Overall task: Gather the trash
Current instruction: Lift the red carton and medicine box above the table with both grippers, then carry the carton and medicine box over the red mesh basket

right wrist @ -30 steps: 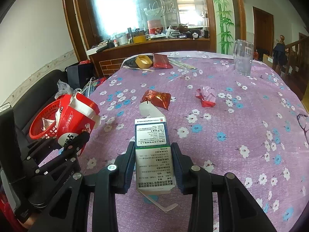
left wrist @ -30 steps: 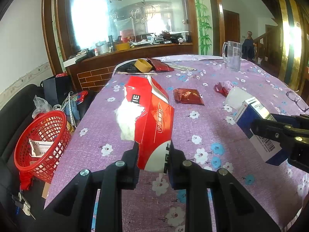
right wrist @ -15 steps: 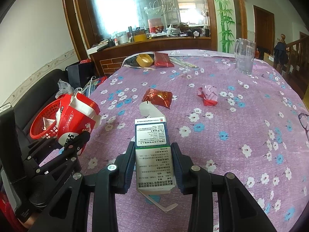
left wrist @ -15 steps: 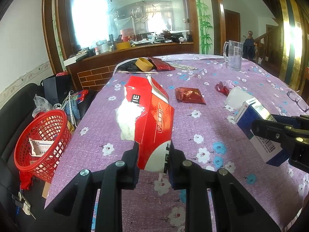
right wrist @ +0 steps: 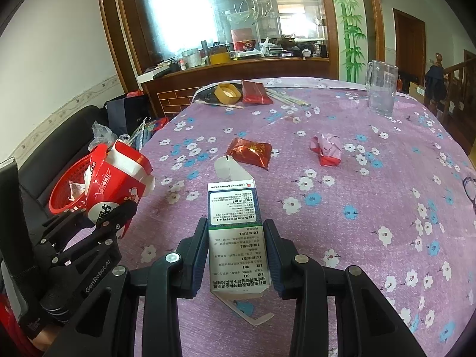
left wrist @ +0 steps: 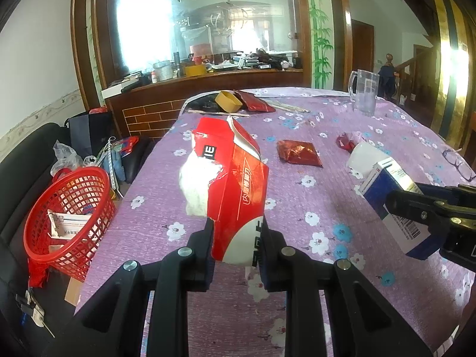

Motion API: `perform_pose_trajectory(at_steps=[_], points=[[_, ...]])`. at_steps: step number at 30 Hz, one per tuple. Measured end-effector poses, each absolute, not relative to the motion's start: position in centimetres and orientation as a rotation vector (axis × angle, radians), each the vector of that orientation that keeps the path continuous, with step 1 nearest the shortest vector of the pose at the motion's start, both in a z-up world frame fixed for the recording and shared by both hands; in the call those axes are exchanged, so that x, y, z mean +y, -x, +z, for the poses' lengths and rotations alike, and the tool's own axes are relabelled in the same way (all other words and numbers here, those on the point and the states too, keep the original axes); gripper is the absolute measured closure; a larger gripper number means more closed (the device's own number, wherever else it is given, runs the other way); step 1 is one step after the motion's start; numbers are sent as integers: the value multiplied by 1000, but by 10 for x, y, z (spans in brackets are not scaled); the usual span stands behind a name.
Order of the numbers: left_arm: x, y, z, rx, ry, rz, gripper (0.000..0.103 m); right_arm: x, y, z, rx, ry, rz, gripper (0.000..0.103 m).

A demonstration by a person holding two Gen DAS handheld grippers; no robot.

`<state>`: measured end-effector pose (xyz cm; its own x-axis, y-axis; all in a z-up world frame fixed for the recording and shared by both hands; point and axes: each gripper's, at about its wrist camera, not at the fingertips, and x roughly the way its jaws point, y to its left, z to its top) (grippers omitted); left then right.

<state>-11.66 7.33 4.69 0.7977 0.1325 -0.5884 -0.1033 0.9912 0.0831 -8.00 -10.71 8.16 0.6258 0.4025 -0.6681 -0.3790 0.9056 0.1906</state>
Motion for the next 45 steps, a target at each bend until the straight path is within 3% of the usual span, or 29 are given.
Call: perform_pose_trajectory(at_steps=[30,45], points=[[155,133,88,579,72,248,81,-44,60,108,792,-15,589,63],[251,158,100,560,190,404,81,39,47,119,832,16,748,63]])
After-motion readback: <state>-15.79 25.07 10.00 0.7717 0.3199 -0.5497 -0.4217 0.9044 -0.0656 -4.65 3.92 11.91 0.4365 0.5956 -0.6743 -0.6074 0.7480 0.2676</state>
